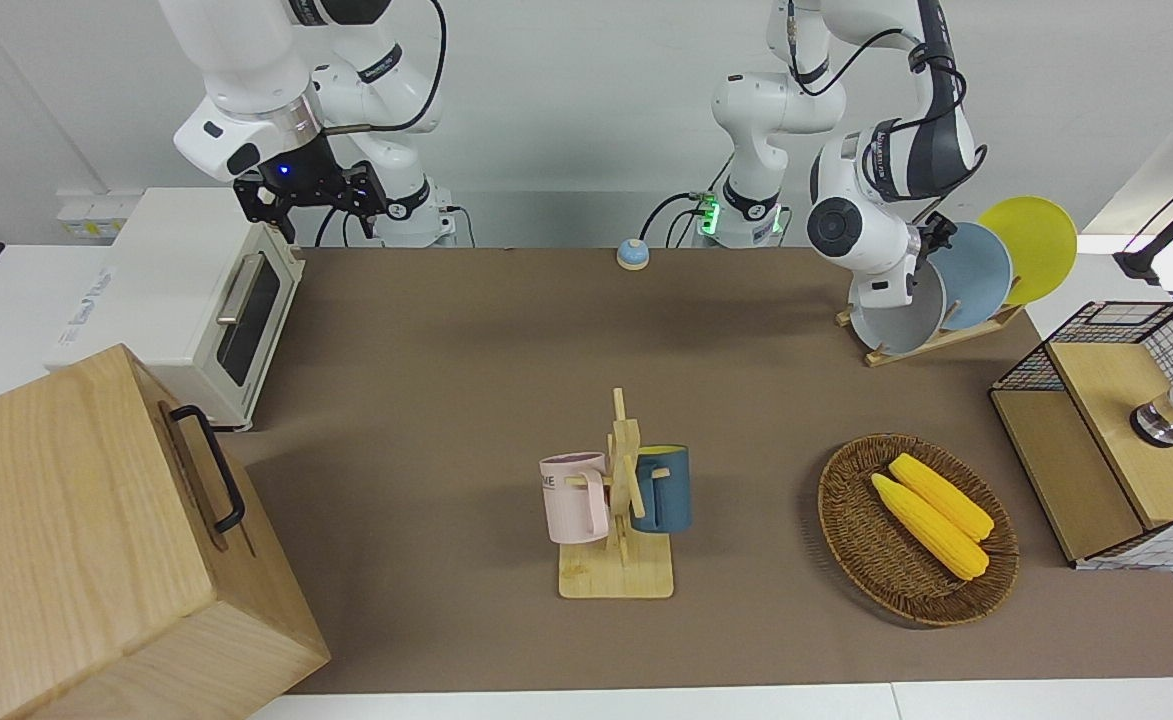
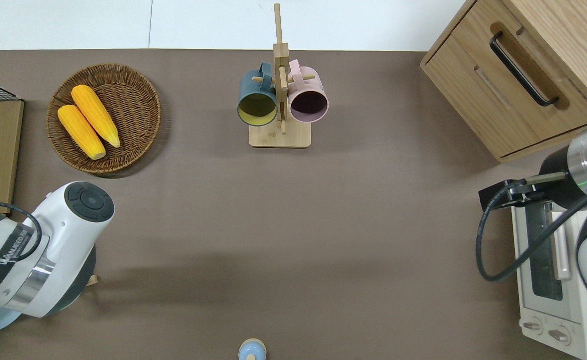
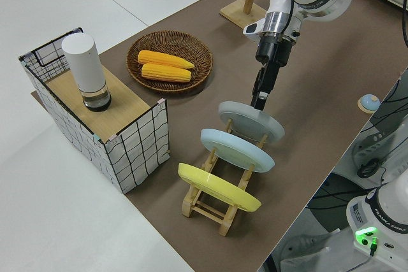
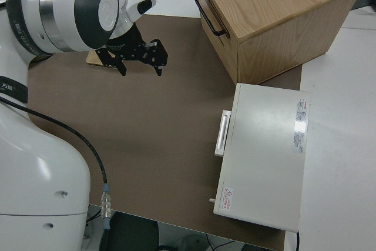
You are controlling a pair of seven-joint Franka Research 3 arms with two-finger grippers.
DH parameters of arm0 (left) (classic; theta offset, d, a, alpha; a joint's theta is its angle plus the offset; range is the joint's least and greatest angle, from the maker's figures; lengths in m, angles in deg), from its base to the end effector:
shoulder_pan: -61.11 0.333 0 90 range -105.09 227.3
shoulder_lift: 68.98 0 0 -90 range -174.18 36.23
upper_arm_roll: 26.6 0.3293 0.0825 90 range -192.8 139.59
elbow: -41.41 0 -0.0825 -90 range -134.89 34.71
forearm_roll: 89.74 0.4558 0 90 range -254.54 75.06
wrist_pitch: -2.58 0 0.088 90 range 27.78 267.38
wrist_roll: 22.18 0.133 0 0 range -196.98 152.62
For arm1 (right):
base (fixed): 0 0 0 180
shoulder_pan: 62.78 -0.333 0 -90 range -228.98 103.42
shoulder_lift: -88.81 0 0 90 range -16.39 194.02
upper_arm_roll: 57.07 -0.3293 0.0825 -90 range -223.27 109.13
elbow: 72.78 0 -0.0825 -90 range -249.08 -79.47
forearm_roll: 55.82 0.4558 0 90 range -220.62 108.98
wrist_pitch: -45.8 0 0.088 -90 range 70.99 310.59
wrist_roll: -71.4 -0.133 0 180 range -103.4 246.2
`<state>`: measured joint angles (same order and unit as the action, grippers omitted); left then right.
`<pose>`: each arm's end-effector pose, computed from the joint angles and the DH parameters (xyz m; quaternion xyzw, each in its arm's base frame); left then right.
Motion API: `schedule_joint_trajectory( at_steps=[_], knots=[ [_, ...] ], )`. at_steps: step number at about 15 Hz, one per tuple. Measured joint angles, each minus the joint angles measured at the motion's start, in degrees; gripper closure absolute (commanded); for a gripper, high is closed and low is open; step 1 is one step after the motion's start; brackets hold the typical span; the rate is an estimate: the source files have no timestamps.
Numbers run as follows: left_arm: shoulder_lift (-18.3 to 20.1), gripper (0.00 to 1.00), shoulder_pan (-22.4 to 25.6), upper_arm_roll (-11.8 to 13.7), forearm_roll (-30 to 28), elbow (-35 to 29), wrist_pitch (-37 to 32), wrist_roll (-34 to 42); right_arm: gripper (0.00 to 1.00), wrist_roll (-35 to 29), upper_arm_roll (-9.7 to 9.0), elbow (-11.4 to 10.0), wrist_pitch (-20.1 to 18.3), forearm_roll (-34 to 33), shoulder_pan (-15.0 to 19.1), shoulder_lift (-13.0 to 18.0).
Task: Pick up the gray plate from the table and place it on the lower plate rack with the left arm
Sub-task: 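Lower the upright gray plate into the wooden rack slot with the left gripper, then open the left gripper and withdraw it from the plate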
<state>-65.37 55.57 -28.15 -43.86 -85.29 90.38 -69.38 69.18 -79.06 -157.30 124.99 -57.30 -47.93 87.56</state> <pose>0.5143 0.0346 0.3626 -0.8596 -0.2036 0.0768 0.4624 0.6059 0.0695 0.6351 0.9975 0.0413 -0.0557 0.0133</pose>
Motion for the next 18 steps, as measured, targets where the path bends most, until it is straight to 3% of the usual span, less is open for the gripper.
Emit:
schedule_joint_trajectory(
  at_steps=[4, 7, 11, 18],
  knots=[
    [0.25, 0.00, -0.01, -0.01, 0.06, 0.86, 0.14, 3.68, 0.017, 0.00, 0.00, 0.00, 0.00, 0.00, 0.00, 0.00],
    [0.57, 0.00, -0.04, -0.06, -3.31, 4.59, 0.29, 11.86, 0.017, 0.00, 0.00, 0.00, 0.00, 0.00, 0.00, 0.00],
    [1.21, 0.00, 0.02, 0.10, -17.96, 13.44, 0.37, 22.35, 0.017, 0.00, 0.00, 0.00, 0.00, 0.00, 0.00, 0.00],
    [1.29, 0.00, 0.06, 0.51, -39.91, 20.38, 0.78, 32.18, 0.017, 0.00, 0.00, 0.00, 0.00, 0.00, 0.00, 0.00]
  ],
)
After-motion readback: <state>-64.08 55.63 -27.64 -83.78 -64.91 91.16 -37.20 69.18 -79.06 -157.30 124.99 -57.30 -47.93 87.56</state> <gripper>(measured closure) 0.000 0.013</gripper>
